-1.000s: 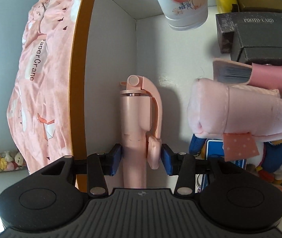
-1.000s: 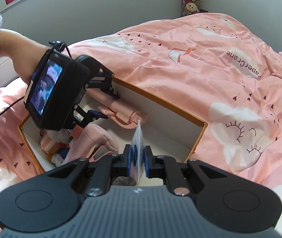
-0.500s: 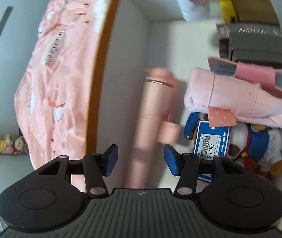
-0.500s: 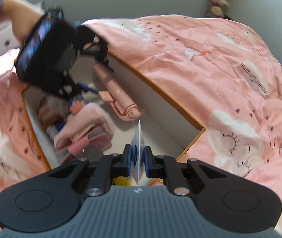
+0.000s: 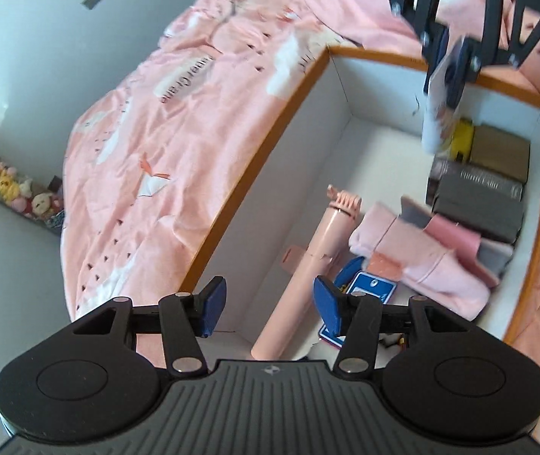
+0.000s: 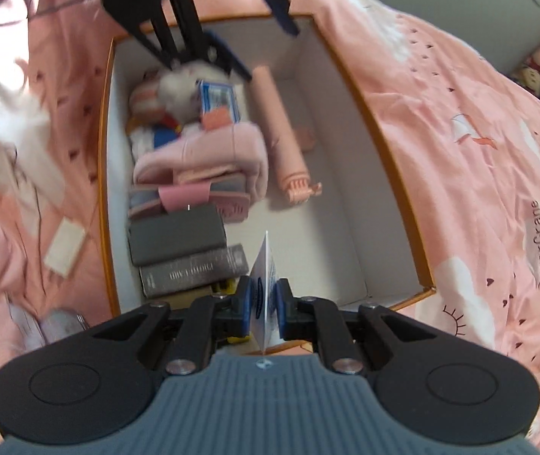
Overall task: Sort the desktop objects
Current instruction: 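Open the left gripper to release the selfie stick while right drops the card into the box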
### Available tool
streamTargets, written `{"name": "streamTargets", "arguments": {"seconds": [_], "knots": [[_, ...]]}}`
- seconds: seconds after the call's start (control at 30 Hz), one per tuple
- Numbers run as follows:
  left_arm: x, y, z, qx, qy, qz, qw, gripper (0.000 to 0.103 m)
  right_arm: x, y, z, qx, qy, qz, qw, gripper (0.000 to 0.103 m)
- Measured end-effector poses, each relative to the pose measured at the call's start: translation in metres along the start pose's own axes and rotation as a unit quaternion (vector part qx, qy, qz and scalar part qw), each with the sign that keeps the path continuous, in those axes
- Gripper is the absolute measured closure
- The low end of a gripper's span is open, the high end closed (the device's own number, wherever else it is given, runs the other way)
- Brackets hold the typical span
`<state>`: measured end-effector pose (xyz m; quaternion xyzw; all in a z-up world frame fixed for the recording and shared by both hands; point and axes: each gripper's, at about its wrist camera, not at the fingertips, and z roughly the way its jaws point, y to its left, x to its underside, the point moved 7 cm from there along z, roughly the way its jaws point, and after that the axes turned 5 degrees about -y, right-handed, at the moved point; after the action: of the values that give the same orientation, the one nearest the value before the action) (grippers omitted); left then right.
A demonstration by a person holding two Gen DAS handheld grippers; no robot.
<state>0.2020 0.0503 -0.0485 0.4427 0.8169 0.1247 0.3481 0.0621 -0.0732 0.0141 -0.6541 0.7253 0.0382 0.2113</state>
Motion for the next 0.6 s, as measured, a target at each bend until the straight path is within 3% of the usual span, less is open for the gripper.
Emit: {"name": "streamTargets", "arguments": {"seconds": [0.23, 0.4, 0.6], "knots": [[-0.007, -0.003, -0.021, -0.023, -0.019, -0.102, 0.9944, 0.042, 0.004, -0.002, 0.01, -0.023, 0.003, -0.015, 1.0, 0.089], [-0.012, -0.008, -0.036, -0.018, -0.046, -0.187, 0.981, 0.043, 0.007, -0.005, 0.017, -0.048, -0.004, -0.026, 0.998, 0.089], [-0.002, -0.015, -0.043, -0.016, -0.032, -0.262, 0.9645, 0.043, 0.012, -0.008, 0.023, -0.062, 0.001, -0.022, 0.998, 0.089]]}}
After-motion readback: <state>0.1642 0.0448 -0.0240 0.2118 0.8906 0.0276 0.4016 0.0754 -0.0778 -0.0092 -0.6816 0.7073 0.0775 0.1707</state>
